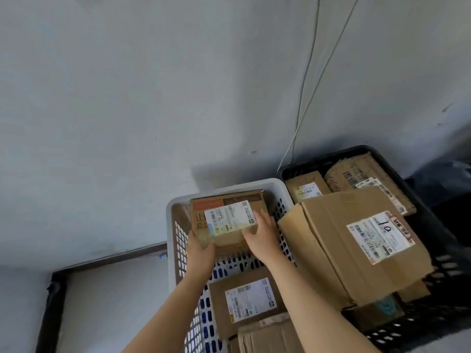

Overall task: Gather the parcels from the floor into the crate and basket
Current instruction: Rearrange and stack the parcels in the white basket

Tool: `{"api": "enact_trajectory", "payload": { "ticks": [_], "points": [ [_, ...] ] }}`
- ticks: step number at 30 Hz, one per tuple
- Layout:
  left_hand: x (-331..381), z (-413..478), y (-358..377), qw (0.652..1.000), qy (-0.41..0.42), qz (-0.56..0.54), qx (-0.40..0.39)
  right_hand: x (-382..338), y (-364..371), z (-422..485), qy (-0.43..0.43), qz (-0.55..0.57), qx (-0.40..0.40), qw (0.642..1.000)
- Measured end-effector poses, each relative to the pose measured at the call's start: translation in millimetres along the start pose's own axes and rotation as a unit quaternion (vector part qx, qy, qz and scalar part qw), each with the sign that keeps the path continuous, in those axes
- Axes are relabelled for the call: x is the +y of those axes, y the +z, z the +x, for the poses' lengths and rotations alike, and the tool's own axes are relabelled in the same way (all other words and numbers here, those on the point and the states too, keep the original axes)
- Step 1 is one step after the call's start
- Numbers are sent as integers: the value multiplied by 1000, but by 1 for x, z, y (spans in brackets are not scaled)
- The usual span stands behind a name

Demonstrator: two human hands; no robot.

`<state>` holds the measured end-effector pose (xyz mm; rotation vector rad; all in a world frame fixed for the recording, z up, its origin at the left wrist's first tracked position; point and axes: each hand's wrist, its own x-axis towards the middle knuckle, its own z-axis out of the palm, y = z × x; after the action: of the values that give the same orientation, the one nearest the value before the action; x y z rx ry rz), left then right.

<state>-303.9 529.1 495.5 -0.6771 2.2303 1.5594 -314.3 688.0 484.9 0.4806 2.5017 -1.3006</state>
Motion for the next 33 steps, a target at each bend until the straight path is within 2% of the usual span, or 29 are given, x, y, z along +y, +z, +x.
{"api": "enact_trajectory", "payload": {
  "ticks": [3,6,8,10,12,14,17,19,21,23,26,29,31,33],
  "points": [
    [-6,7,3,998,-50,-28,-19,7,1,10,-25,-28,-43,998],
    [-12,-1,-4,998,-58,26,17,17,-2,3,-30,-22,-41,998],
    [-19,-14,-4,996,-65,40,45,25,-1,-13,17,53,12,998],
    [-39,-29,4,991,-122,52,19,46,7,-29,93,52,36,994],
    [-71,-38,15,972,-217,87,-25,75,14,-40,194,-58,-15,979],
    [-93,-45,22,952,-294,75,-48,97,18,-43,279,-131,-112,945],
    [-107,-54,28,919,-374,12,-126,96,18,-41,294,-124,-243,916],
    [-112,-51,27,920,-366,-31,-138,89,19,-33,282,-83,-252,922],
    [-118,-35,22,947,-310,-29,-74,84,21,-22,276,-45,-218,935],
    [-107,-28,17,954,-293,-30,-51,82,24,-15,283,-28,-216,934],
    [-92,-36,14,955,-290,0,-69,74,21,-26,273,-34,-220,936],
    [-87,-53,12,962,-253,62,-81,60,-2,-49,209,-55,-145,965],
    [-83,-71,9,966,-236,49,-98,55,-22,-67,176,-81,-112,975],
    [-81,-92,8,956,-261,14,-130,57,-37,-93,166,-148,-134,966]
  ]
}}
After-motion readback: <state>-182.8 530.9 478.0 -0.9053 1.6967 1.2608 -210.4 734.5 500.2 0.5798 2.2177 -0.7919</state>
